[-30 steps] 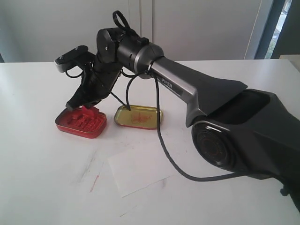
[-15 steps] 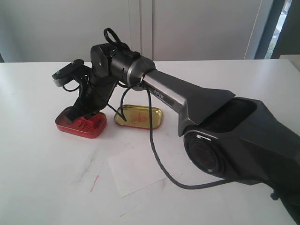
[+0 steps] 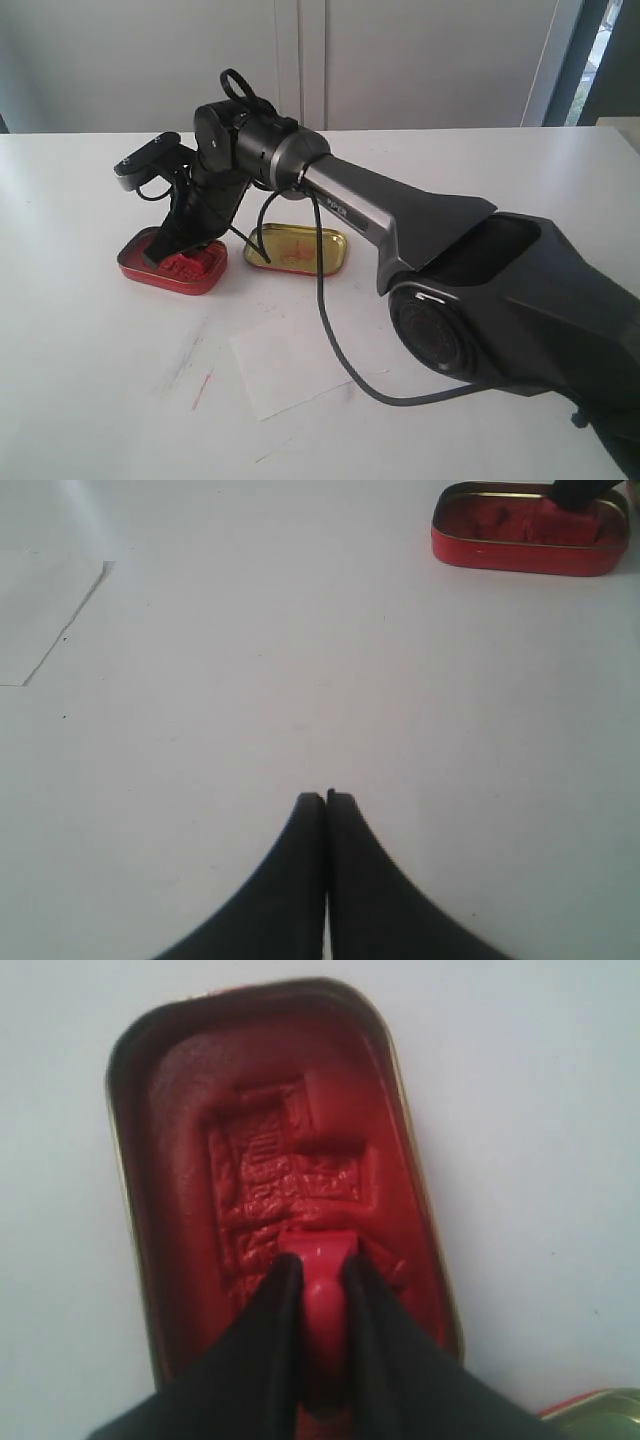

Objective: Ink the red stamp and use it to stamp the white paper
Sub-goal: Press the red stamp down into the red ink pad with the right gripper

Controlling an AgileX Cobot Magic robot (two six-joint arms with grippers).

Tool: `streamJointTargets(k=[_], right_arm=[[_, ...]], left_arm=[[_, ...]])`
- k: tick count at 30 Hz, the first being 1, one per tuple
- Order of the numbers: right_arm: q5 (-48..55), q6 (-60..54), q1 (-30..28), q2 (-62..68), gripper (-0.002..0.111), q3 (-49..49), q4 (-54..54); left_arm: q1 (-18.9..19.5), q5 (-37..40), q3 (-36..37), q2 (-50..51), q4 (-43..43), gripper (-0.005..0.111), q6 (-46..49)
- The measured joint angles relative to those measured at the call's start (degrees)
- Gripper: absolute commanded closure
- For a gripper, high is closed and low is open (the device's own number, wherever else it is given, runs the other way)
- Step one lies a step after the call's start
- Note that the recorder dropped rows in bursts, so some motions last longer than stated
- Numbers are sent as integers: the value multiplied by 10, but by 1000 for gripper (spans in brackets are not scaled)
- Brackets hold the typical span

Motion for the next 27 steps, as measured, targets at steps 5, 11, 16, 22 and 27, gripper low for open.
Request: streamJointTargets(k=[5,11,16,22,27], right_arm=[[-6,0,0,8,108,-6,0],[-8,0,0,16,108,-11,3],[-12,0,0,22,108,-13,5],[-10,3,0,26,108,-17,10],[-8,4,0,29,108,-18,12]], left_arm=[[0,0,0,0,0,107,0],[0,0,0,0,0,107,0],[0,0,0,0,0,107,0],[0,0,0,0,0,107,0],[0,0,0,0,0,107,0]])
